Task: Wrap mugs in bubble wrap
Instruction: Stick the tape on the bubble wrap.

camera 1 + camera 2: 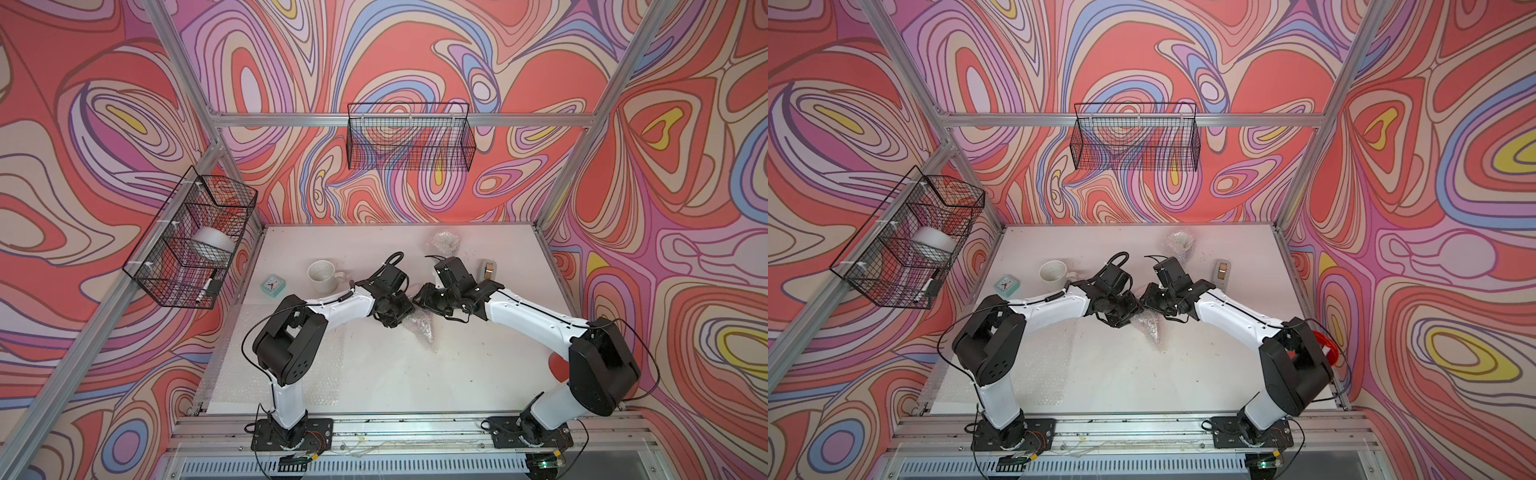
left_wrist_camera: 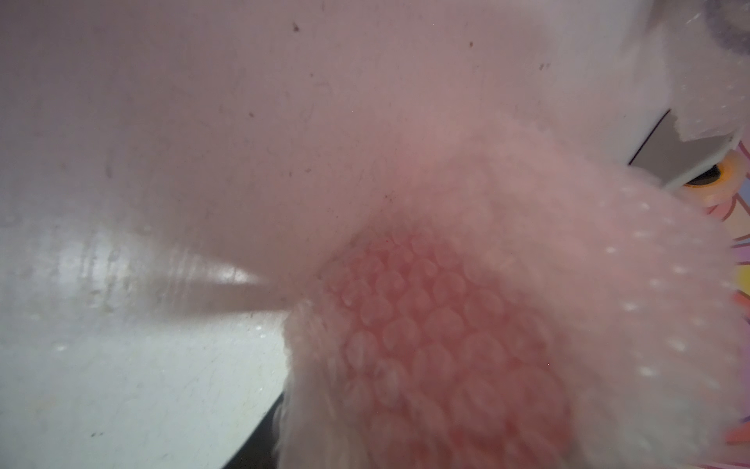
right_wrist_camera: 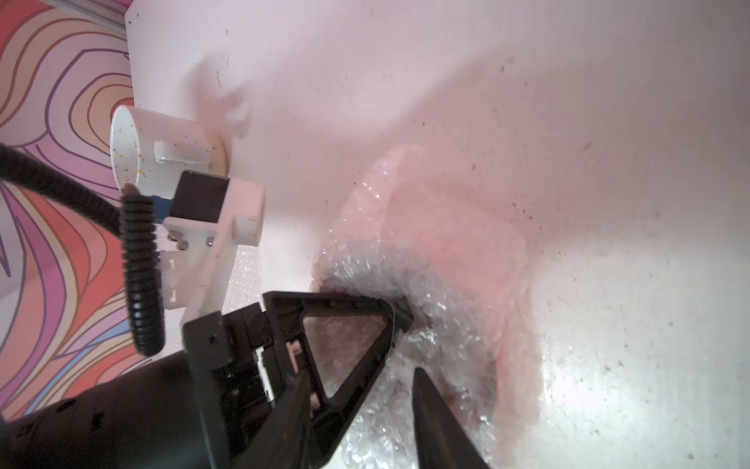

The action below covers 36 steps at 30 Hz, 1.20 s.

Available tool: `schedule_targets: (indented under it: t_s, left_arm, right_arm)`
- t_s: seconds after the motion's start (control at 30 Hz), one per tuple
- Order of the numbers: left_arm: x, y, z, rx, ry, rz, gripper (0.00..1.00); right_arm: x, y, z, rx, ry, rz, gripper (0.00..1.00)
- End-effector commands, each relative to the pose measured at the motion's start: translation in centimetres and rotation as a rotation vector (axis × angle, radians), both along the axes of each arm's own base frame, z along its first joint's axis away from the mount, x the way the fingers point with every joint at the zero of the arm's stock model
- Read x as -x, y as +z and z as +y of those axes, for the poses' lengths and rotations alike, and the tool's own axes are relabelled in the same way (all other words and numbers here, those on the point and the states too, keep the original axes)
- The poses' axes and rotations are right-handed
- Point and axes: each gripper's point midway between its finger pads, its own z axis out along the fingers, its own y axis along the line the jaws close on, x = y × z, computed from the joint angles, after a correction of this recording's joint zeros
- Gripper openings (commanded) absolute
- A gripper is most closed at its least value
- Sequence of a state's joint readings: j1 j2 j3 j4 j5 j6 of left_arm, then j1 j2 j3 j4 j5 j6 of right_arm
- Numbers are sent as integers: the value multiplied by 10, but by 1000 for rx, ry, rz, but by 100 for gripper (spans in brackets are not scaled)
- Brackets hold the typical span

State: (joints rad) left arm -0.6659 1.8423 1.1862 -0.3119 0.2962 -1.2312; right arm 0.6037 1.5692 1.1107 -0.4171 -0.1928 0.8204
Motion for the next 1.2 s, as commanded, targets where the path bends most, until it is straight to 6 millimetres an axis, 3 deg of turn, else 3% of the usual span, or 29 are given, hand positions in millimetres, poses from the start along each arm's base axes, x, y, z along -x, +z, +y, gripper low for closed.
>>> schedule_targets:
  t_s: [0.0,0.17,0.33,0.4,0.8,0.9,1.07,1.17]
  left_arm:
    - [10,-17,12,-45,11,56,52]
    - [10,-18,11,-45,8,58,51]
    - [9,-18,11,-45,6,57,51]
    - [9,-17,10,-45,4,56,51]
    - [9,-16,13,-53,4,52,51]
    - [9,-17,13,-56,8,53,51]
    - [9,-17,14,-58,7,52,51]
    - [10,-16,14,-59,7,51,51]
  right_arm:
    - [-8,5,-5,62,3,-40,49]
    - [-14,17,-19,143,-15,-90,49]
    - [-7,13,-4,97,68,-71,7]
    - [-2,3,1,79,90,-36,0]
    - [27,-48,-5,104,107,158,0]
    - [26,-39,0,89,136,140,0]
    - [3,-6,-1,112,158,2,0]
    - [-9,-1,-3,97,161,-9,0]
